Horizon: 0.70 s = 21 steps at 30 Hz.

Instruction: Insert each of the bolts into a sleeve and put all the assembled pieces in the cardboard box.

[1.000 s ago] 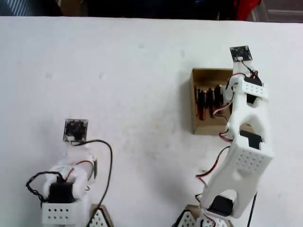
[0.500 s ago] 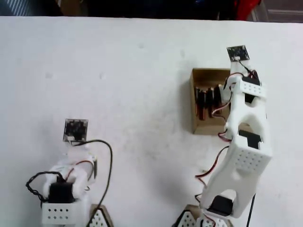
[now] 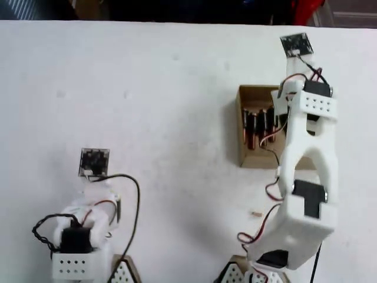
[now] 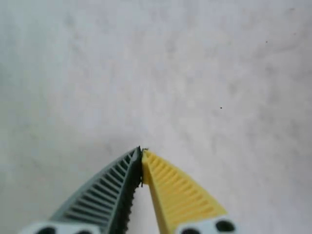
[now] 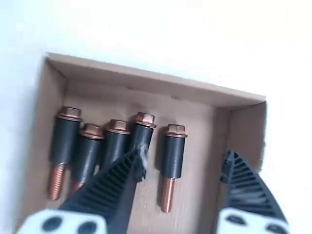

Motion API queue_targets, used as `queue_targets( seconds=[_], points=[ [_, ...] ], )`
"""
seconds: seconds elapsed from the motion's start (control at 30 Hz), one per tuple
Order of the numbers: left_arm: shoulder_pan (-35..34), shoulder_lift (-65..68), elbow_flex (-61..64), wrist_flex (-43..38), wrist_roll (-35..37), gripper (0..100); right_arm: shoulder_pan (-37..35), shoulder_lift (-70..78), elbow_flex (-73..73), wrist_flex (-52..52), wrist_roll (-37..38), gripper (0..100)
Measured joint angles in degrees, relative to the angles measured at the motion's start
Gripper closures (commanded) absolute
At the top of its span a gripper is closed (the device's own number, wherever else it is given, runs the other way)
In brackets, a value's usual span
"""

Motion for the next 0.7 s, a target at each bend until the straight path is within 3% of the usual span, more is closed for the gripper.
queue_targets(
  seconds=[0.7],
  points=[
    [0.0, 0.0, 0.0, 0.0, 0.0, 98, -1.1, -27.9, 0.0, 13.5, 0.0, 76.9]
  ],
)
